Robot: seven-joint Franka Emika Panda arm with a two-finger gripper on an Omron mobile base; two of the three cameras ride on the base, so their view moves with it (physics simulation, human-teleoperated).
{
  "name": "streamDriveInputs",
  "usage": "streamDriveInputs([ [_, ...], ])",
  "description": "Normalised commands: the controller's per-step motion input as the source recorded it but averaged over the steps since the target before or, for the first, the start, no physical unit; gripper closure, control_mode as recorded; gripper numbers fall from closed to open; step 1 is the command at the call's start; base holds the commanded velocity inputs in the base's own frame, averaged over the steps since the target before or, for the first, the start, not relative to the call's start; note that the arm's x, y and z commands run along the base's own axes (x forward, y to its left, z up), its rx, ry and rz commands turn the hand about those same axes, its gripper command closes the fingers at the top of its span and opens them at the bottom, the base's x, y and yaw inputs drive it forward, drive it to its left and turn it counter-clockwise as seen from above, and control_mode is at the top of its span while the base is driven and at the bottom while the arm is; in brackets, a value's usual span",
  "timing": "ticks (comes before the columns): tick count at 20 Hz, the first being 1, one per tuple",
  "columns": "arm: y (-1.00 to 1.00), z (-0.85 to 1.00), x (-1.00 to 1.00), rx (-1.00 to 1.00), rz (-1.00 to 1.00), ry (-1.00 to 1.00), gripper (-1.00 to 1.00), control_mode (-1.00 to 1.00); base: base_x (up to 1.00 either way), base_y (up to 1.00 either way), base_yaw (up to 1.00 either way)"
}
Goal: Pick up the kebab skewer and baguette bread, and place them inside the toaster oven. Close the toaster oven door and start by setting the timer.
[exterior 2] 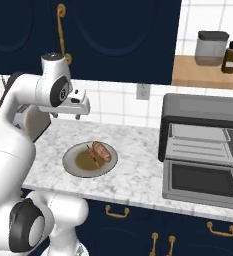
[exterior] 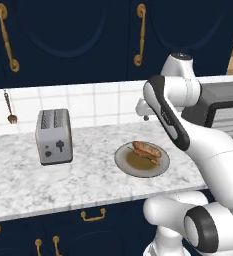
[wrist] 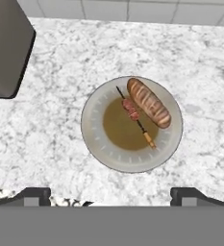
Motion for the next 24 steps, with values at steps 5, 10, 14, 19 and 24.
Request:
streamDriveInputs([
  [5, 0.00, 0.00, 0.00, 0.00, 0.00, 0.00, -1.00, 1.00, 0.00, -0.80, 0.00],
  [10, 0.00, 0.00, 0.00, 0.00, 0.00, 0.00, -1.00, 1.00, 0.00, -0.83, 0.00],
  [14, 0.00, 0.00, 0.00, 0.00, 0.00, 0.00, -1.00, 1.00, 0.01, -0.30, -0.01],
  [19, 0.00, 0.00, 0.00, 0.00, 0.00, 0.00, -1.00, 1.00, 0.00, 0.00, 0.00],
  [24, 0.00, 0.00, 0.00, 0.00, 0.00, 0.00, -1.00, 1.00, 0.00, 0.00, 0.00],
])
